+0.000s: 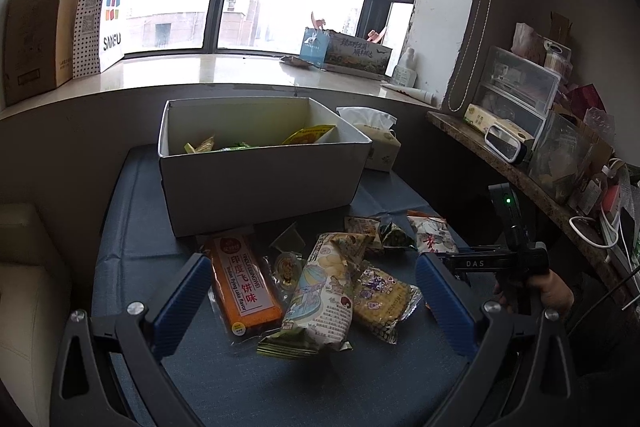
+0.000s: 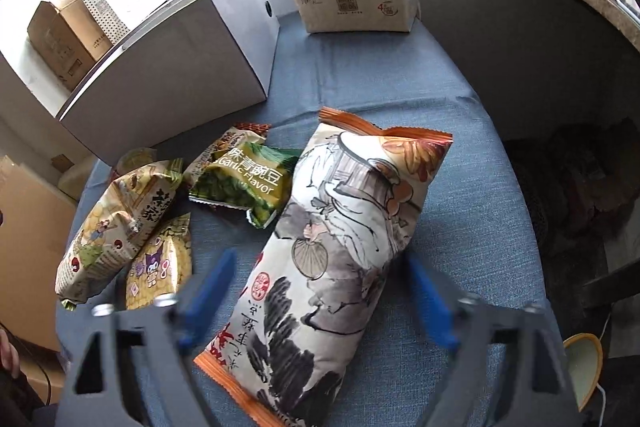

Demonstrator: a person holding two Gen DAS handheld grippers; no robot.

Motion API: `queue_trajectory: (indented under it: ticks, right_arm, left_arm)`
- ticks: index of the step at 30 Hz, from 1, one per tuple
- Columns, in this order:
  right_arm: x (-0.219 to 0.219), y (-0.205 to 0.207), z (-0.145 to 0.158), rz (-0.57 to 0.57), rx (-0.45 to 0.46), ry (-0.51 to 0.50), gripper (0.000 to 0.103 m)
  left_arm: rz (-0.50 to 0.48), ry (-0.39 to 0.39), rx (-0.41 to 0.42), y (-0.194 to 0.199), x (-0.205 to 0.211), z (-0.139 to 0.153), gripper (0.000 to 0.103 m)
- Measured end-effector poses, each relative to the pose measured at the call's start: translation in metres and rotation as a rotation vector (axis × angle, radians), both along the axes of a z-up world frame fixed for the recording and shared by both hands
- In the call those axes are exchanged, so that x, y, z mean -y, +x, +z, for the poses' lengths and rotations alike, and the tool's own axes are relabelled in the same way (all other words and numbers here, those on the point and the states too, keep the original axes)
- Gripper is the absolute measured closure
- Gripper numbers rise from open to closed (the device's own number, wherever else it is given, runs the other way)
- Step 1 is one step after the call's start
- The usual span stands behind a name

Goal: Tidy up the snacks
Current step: 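Grasp the long illustrated snack bag with the right gripper while the left grasps the egg-roll pack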

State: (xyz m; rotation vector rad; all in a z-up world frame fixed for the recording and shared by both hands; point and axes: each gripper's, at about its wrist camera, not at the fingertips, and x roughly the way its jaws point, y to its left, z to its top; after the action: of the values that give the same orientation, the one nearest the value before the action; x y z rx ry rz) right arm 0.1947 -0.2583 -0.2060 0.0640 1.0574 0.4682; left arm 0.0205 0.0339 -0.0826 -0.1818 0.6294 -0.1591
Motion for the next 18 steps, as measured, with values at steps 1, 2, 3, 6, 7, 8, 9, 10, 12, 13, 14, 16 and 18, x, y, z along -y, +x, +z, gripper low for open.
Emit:
queue_trajectory:
  ticks: [1,2,3,6,7,8,9,10,12,13,14,16,18]
  right_arm:
    - [0.0,0.0,0.001,0.005,-0.02,0.043,0.063]
    - [0.0,0.0,-0.001,0.025,-0.039,0.075,0.064]
    - [-0.001,-0.001,-0.002,0.036,-0.039,0.072,0.064]
    - [-0.001,-0.006,0.002,0.049,-0.025,0.094,0.066]
    - [0.0,-0.009,0.004,0.055,-0.018,0.12,0.067]
    - [0.001,-0.011,0.006,0.066,-0.013,0.15,0.067]
    - [0.003,-0.014,0.009,0.069,-0.004,0.185,0.067]
    - [0.007,-0.016,0.011,0.068,0.006,0.233,0.067]
    - [0.016,-0.021,0.013,0.082,-0.001,0.341,0.067]
    - [0.022,-0.024,0.015,0.072,0.007,0.386,0.067]
    - [0.026,-0.026,0.017,0.069,0.014,0.42,0.067]
    - [0.035,-0.031,0.021,0.051,0.033,0.465,0.066]
    - [0.042,-0.038,0.029,0.055,0.068,0.492,0.066]
  left_arm:
    - [-0.003,0.001,-0.002,0.0,0.001,-0.001,0.0]
    - [-0.007,0.003,-0.004,0.001,0.003,-0.001,0.0]
    - [-0.012,0.005,-0.006,0.001,0.005,-0.002,0.0]
    - [-0.027,0.017,-0.013,0.003,0.009,-0.004,0.0]
    - [-0.036,0.019,-0.02,0.006,0.01,-0.005,0.0]
    - [-0.041,0.023,-0.029,0.009,0.012,-0.007,0.0]
    - [-0.047,0.027,-0.046,0.013,0.014,-0.01,0.0]
    - [-0.051,0.033,-0.062,0.016,0.016,-0.013,0.0]
    - [-0.042,0.078,-0.081,0.025,0.023,-0.02,0.0]
    - [-0.059,0.101,-0.101,0.032,0.027,-0.025,0.0]
    - [-0.085,0.118,-0.119,0.038,0.031,-0.029,0.0]
    - [-0.139,0.129,-0.14,0.051,0.038,-0.038,0.0]
    - [-0.172,0.152,-0.185,0.068,0.042,-0.048,0.0]
